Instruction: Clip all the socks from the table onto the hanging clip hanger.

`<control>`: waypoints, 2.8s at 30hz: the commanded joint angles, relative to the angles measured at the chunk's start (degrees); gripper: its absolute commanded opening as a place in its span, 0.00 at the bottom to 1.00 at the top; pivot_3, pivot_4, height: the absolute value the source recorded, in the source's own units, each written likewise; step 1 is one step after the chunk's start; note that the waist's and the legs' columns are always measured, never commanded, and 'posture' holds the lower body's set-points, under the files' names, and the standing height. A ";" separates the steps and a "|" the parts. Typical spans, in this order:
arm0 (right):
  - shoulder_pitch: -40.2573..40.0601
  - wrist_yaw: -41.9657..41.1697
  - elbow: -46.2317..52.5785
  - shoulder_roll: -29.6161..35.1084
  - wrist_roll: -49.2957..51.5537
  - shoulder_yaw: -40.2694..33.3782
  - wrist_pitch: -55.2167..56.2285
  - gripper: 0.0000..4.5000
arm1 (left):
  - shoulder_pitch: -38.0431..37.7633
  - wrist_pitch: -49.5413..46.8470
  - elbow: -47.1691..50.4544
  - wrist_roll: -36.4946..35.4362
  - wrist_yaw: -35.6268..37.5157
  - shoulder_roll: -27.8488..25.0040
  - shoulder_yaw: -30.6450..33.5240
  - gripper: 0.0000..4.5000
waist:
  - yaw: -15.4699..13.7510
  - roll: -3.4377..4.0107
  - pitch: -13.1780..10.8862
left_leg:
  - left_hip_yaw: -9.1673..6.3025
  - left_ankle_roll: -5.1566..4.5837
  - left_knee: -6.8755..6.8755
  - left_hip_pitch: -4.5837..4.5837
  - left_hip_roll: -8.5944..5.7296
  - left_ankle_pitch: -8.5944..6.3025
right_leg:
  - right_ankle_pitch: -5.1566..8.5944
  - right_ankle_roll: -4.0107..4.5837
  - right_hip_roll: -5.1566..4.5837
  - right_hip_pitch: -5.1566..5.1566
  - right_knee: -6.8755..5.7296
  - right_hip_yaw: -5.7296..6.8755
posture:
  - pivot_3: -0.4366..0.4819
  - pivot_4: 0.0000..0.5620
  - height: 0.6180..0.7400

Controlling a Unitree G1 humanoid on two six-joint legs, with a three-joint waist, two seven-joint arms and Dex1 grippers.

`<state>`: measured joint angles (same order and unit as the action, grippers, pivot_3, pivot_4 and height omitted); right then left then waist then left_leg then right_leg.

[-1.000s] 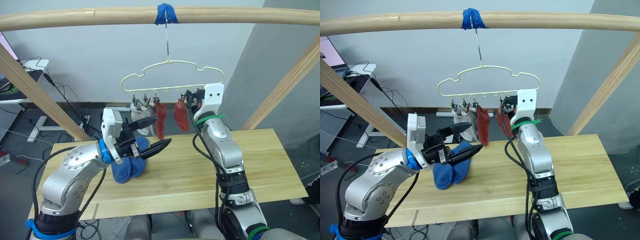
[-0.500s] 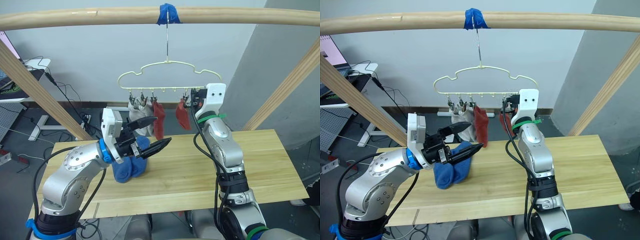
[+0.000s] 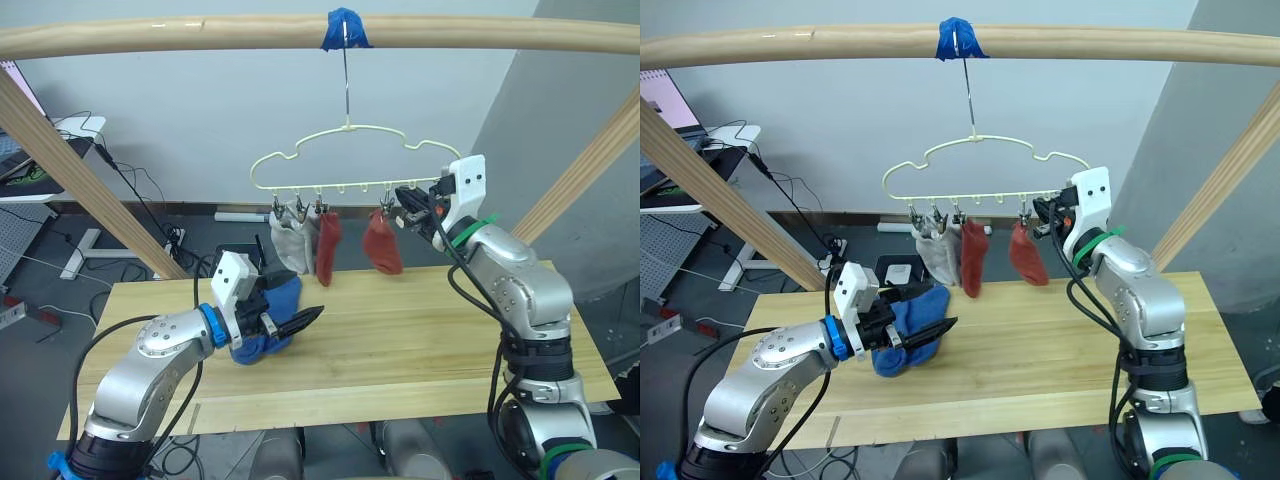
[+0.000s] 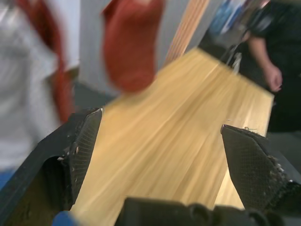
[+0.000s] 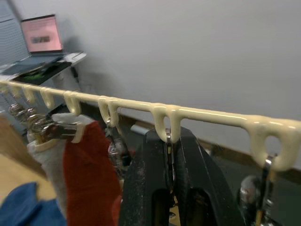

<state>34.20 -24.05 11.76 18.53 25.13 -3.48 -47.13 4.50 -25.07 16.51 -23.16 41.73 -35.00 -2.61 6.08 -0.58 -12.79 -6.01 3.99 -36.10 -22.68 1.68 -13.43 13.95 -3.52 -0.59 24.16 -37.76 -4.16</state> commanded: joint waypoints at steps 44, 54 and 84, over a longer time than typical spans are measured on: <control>1.79 0.20 1.21 1.92 6.04 -2.75 -6.41 0.00 | 1.12 28.35 -26.79 24.72 16.14 3.34 -13.95 0.00 | 2.06 -0.09 2.01 | -0.04 -0.04 -0.01 0.10 -0.02 0.03 | -0.05 0.02 -0.02 -0.04 -0.22 0.01 | 0.31 0.21 1.00; 2.42 -0.21 -0.95 1.82 5.47 -2.17 -4.33 0.00 | 2.02 31.05 -26.40 26.32 15.11 3.13 -14.01 0.00 | 1.98 -0.10 2.04 | -0.04 -0.05 -0.03 0.12 -0.02 0.04 | -0.04 0.01 -0.01 -0.06 -0.23 0.02 | 0.32 0.21 1.00; 14.83 17.86 -2.39 -11.31 28.82 -32.16 -45.34 0.00 | 11.61 46.48 -16.85 21.70 2.78 14.67 -10.20 0.00 | 2.29 -0.04 2.00 | -0.04 -0.08 -0.01 0.09 -0.01 0.05 | -0.17 0.23 0.05 -0.04 -0.25 -0.01 | 0.29 0.30 1.00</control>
<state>47.66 -6.98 7.22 7.60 52.07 -34.53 -92.05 15.14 19.71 -0.96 -1.77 45.47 -20.80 -12.21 8.37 -0.61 -10.79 -6.04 3.91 -36.12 -22.59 1.67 -13.38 13.79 -3.31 -0.54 24.11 -38.01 -4.17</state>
